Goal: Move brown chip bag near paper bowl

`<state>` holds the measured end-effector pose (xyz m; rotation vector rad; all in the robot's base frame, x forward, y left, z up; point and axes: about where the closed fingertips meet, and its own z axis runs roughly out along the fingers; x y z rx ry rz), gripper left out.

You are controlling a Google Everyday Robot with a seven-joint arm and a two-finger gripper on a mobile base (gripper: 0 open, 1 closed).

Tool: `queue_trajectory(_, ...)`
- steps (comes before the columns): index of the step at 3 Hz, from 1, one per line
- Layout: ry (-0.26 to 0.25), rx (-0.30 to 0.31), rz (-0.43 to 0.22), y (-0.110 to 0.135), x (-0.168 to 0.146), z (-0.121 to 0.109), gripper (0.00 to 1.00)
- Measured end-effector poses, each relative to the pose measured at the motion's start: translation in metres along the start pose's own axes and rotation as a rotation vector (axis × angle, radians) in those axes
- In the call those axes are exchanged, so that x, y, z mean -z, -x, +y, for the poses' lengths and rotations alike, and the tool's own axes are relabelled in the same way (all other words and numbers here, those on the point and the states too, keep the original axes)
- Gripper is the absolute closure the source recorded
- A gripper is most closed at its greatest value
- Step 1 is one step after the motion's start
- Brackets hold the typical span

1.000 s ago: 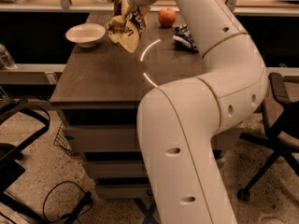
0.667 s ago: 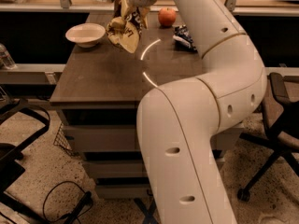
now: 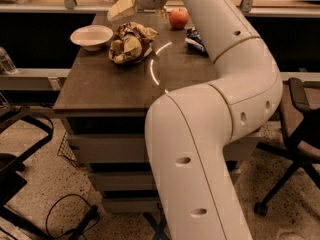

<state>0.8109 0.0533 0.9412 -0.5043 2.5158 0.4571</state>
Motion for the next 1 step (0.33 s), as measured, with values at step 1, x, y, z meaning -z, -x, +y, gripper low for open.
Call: queue_trajectory(1, 0.000, 0.000, 0.000, 0.0000, -0.0001, 0.0000, 0.00)
